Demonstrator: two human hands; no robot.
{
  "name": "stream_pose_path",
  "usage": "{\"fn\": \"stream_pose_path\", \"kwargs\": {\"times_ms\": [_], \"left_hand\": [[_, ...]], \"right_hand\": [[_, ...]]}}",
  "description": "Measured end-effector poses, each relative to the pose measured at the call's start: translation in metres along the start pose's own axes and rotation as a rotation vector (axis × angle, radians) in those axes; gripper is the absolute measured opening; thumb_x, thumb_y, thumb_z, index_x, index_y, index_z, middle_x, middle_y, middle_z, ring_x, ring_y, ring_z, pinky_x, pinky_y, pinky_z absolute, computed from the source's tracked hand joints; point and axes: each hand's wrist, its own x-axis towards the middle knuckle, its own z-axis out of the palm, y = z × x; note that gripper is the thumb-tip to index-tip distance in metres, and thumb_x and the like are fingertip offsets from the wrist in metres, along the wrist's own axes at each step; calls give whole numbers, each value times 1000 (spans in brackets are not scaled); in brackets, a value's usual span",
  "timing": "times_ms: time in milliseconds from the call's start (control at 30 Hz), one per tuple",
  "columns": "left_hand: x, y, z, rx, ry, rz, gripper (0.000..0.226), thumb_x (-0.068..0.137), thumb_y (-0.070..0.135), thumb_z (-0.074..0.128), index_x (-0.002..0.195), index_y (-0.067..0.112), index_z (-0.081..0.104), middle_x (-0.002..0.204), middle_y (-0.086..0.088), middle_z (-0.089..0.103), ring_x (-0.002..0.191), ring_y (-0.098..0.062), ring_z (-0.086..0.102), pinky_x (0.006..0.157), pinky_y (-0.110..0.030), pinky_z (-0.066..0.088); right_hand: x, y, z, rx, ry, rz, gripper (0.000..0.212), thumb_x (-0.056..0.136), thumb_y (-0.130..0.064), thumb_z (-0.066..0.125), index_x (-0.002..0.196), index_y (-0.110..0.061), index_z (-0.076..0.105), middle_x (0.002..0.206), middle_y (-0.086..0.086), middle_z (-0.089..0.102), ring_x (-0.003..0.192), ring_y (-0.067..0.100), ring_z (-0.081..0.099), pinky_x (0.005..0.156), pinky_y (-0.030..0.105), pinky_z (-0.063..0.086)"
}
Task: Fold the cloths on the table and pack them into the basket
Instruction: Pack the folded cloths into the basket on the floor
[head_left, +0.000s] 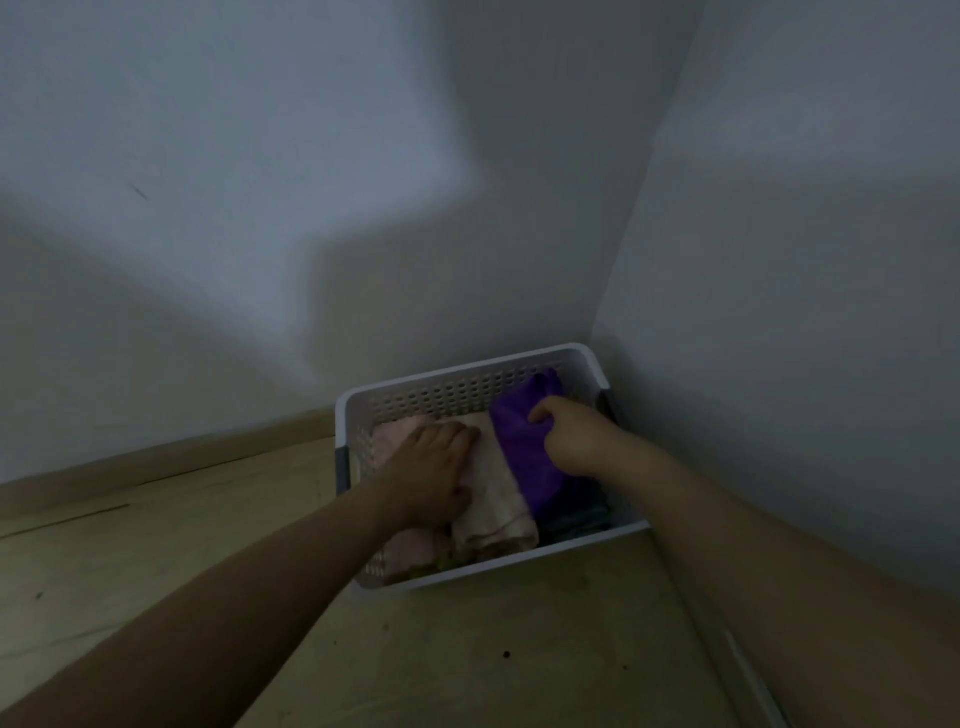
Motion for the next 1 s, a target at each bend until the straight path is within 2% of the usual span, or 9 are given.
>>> {"fn": "stream_pose_path", "kwargs": {"times_ms": [67, 167, 233, 367, 500, 633, 833, 933, 1000], "left_hand": [[-6, -8, 3, 14, -11, 9, 76, 83, 49, 33, 149, 13, 27, 152, -11, 29, 139, -28, 25, 115, -37, 17], [-6, -5, 6, 45, -34, 11, 66, 91, 38, 42, 149, 12, 28, 153, -10, 28, 140, -27, 24, 116, -37, 15], [-4, 0, 1, 66, -49, 15, 62, 93, 34, 45, 149, 11, 28, 153, -10, 29, 139, -27, 25, 116, -37, 15], [-15, 3, -38, 75, -42, -42, 52, 97, 34, 40, 145, 12, 37, 149, -10, 36, 135, -28, 34, 112, -40, 23], [-62, 20, -100, -94, 16, -211, 51, 97, 37, 42, 142, 12, 39, 144, -12, 42, 131, -31, 39, 110, -42, 28], [-142, 45, -194, -147, 68, -297, 54, 96, 37, 46, 143, 12, 37, 146, -9, 40, 134, -30, 35, 111, -38, 24], [-294, 90, -365, -273, 136, -421, 55, 94, 33, 48, 143, 12, 37, 147, -10, 40, 133, -29, 37, 108, -35, 24], [-374, 121, -425, -344, 174, -472, 57, 96, 32, 48, 146, 11, 32, 150, -10, 35, 133, -31, 35, 107, -36, 26], [-424, 143, -448, -386, 211, -534, 56, 96, 31, 48, 145, 10, 34, 149, -11, 37, 132, -31, 37, 106, -36, 27]], "right_hand": [[4, 14, 23, -88, -38, 34, 45, 94, -12, 40, 139, -15, 40, 142, 15, 38, 122, 29, 45, 98, 33, 40], [7, 29, 49, -245, -75, 108, 54, 98, -27, 39, 149, -17, 22, 156, 17, 6, 138, 34, 25, 113, 42, 26], [10, 26, 54, -311, -71, 118, 57, 99, -35, 37, 150, -17, 20, 157, 18, -2, 140, 34, 20, 116, 42, 22], [-4, -3, 38, -421, 66, 78, 44, 93, -25, 48, 134, -9, 43, 150, 24, 20, 132, 39, 30, 111, 45, 31], [-68, -49, -10, -435, 86, 86, 51, 87, -17, 49, 136, -7, 37, 156, 23, 9, 139, 44, 18, 114, 51, 23], [-170, -114, -76, -380, 87, -89, 50, 81, -17, 44, 129, -3, 44, 137, 19, 41, 120, 33, 44, 95, 38, 40], [-360, -212, -161, -360, 22, -128, 55, 86, -19, 53, 139, -9, 38, 146, 16, 34, 131, 34, 36, 107, 42, 36], [-446, -247, -189, -375, 24, -186, 64, 88, -18, 53, 146, -7, 29, 152, 16, 26, 138, 33, 28, 113, 42, 28], [-494, -260, -193, -416, 41, -255, 62, 87, -17, 54, 144, -7, 31, 149, 17, 31, 135, 32, 31, 111, 41, 30]]}}
